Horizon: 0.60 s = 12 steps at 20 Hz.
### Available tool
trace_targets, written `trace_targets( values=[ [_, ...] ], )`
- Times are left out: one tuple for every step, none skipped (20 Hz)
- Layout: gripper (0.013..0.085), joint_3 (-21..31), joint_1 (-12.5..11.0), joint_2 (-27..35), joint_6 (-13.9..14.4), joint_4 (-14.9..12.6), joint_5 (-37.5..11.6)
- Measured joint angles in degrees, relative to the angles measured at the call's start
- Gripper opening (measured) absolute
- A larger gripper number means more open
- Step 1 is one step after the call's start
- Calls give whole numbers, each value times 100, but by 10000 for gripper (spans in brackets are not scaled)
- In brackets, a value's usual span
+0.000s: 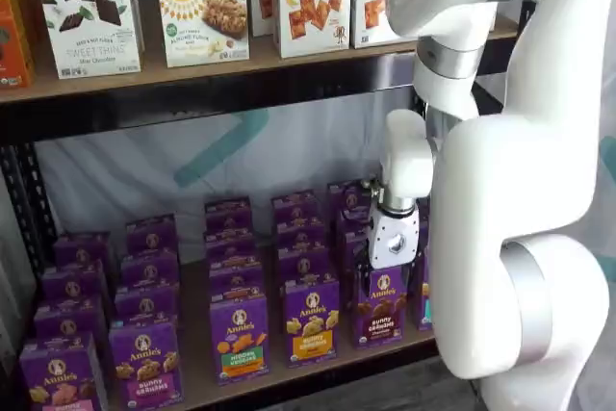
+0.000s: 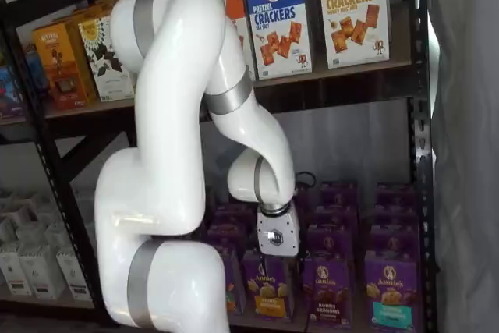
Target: Pick up the purple box with a brown patch in the center, on the bottom shelf, the fifth box from the left
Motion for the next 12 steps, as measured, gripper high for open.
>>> trace_targets(
  values=[
    [850,-99,-19,82,3,-23,22],
    [850,-202,-38,164,6,-45,46],
    [850,-297,-56,245,24,-82,64],
    [850,-397,-73,329,33,-110,79],
    [850,-495,-89,409,40,-133,94],
    [850,-596,-106,495,53,-164,118],
    [850,-710,-124,587,59,-189,151],
    [850,-828,-144,684,76,-226,188],
    [850,-929,-161,770,89,-257,216],
    [850,-1045,-178,867,93,-280,245],
    [850,-1161,-196,967,109,-315,277],
    [850,-1289,-216,1076,130,-357,314]
  ],
)
